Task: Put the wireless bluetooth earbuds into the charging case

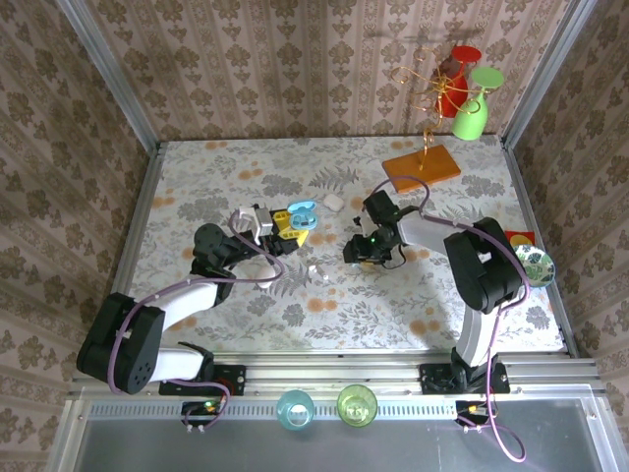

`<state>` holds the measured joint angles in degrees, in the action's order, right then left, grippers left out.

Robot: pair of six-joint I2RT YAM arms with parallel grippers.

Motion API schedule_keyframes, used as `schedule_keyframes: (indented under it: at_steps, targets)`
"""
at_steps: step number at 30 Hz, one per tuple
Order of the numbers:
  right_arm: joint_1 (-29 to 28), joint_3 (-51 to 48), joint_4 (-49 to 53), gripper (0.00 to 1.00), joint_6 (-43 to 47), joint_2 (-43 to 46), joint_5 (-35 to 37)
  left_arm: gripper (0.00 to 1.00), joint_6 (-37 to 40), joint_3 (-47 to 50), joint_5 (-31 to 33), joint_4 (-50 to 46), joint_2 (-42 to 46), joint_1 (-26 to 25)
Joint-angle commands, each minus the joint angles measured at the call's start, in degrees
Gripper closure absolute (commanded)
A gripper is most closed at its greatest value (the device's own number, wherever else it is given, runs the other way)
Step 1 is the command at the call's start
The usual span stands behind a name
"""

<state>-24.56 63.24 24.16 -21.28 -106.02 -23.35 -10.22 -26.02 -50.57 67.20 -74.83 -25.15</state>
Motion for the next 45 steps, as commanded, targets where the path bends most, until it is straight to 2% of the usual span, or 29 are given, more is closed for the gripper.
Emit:
schedule_keyframes:
  at_steps: [1,6,11,17,21,24,29,36,41,45]
  targets:
    - [-0.49,-2.07,0.61,0.52,-1.42,2.55,-1.49,0.71,1.18,-0.43,-0.58,0.31,1.45,-0.34]
    - [-1.41,-4.6,-1.72,0.51,-2.28,4.45,-5.07,0.71,1.47,-0.6,-0.66,-0.07,1.22,-0.34]
    - [-0.96,-2.5,0.06,0.49,0.19,5.56,1.91,0.71,1.43,-0.52,-0.7,0.07,1.22,-0.48]
    - [-0.49,5.22,1.17,0.47,1.58,-0.47,4.59,0.71,1.39,-0.53,-0.48,0.03,1.09,-0.63]
    - [-0.49,8.82,0.81,0.47,1.51,-5.47,1.41,0.71,1.43,-0.35,-0.06,0.12,1.26,-0.61]
    - [-0.51,8.51,1.38,0.51,0.58,-6.52,0.83,0.71,1.79,-0.42,0.08,-0.48,1.68,-0.61]
    - [-1.08,3.59,1.12,0.55,-0.54,-3.22,-1.07,0.71,1.74,-0.65,0.04,0.36,0.67,-0.62]
    - [-3.3,-2.31,2.02,0.56,-3.0,4.29,-0.47,0.71,1.25,-0.81,-0.29,1.13,0.38,-0.62]
    - [-3.38,-1.57,3.83,0.55,-1.97,6.71,2.62,0.71,1.03,-0.7,-0.39,1.16,0.69,-0.62]
    - [-3.31,1.62,6.13,0.53,2.06,4.83,5.15,0.71,1.19,-0.61,-0.27,0.94,1.39,-0.61]
